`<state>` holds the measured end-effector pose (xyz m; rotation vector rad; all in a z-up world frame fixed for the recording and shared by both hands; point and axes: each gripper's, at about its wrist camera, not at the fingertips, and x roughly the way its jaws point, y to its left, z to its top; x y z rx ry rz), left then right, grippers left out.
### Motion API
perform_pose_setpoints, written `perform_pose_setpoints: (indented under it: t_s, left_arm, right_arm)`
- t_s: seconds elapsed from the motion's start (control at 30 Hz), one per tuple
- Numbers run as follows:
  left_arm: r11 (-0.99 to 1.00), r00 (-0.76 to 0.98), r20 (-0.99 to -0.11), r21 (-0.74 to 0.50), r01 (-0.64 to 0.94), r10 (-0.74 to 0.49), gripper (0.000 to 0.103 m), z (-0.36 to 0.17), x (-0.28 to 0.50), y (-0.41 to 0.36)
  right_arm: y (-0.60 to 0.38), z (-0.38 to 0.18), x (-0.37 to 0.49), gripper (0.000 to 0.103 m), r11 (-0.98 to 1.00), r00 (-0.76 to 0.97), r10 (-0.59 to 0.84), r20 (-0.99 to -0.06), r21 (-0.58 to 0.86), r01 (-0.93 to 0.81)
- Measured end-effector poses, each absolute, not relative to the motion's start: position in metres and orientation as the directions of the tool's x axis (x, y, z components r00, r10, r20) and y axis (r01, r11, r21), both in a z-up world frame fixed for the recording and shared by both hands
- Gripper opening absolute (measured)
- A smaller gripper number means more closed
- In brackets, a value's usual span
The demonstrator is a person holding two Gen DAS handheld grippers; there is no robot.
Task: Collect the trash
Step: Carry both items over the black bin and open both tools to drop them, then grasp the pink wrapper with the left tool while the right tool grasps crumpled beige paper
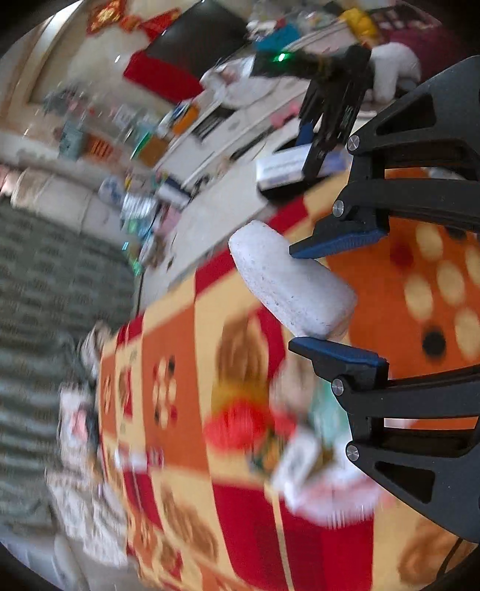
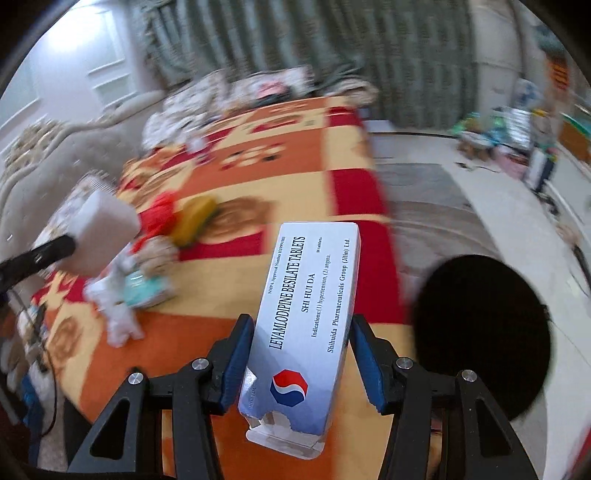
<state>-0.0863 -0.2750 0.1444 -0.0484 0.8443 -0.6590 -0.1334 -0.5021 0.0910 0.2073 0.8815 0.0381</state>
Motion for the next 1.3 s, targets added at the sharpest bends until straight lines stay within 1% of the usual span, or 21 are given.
perform_pose_setpoints:
  t_s: [0.2, 0.3, 0.47, 0.6, 0.7, 0.9, 1.0, 1.1, 1.3]
  left_arm:
    - [0.718, 0.353, -0.686, -0.359, 0.596, -0.636, 0.042, 0.139, -0.099, -0.378]
    - [0.702, 0.321, -0.695, -0.367, 0.610, -0.643, 0.042, 0.130, -0.100, -0.422]
    - [0.682, 0.255, -0.706, -0.424, 0.596, -0.661, 0.043, 0.110, -0.098, -0.468]
    - [0.649, 0.193, -0.702, -0.470, 0.598, -0.686, 0.047, 0.095, -0.092, -0.488]
    - [0.663, 0.199, -0.715, -0.457, 0.592, -0.670, 0.047, 0.090, -0.091, -0.485]
    - [0.731, 0.288, -0.742, -0.375, 0.571, -0.605, 0.047, 0.092, -0.095, -0.455]
    - [0.775, 0.361, -0.753, -0.301, 0.556, -0.551, 0.047, 0.096, -0.101, -0.435]
    - [0.804, 0.416, -0.748, -0.260, 0.534, -0.518, 0.047, 0.098, -0.106, -0.411]
    - [0.856, 0.484, -0.744, -0.228, 0.465, -0.461, 0.047, 0.104, -0.108, -0.353]
  right_arm:
    - [-0.584, 0.085, -0.148, 0.052, 0.963, 0.624, -0.007, -0.781, 0.163, 0.214]
    - [-0.617, 0.077, -0.150, 0.052, 0.949, 0.606, -0.042, -0.794, 0.159, 0.274]
    - [-0.648, 0.064, -0.151, 0.052, 0.931, 0.582, -0.065, -0.810, 0.161, 0.327]
    - [-0.660, 0.055, -0.151, 0.055, 0.920, 0.579, -0.061, -0.813, 0.180, 0.349]
    - [-0.664, 0.052, -0.156, 0.060, 0.910, 0.576, -0.060, -0.815, 0.192, 0.366]
    - [-0.655, 0.054, -0.160, 0.060, 0.913, 0.581, -0.050, -0.812, 0.199, 0.357]
    - [-0.639, 0.058, -0.159, 0.060, 0.922, 0.592, -0.036, -0.805, 0.201, 0.330]
    - [-0.620, 0.063, -0.156, 0.060, 0.933, 0.599, -0.020, -0.801, 0.201, 0.300]
    - [-0.573, 0.081, -0.147, 0.061, 0.955, 0.627, 0.036, -0.778, 0.211, 0.207]
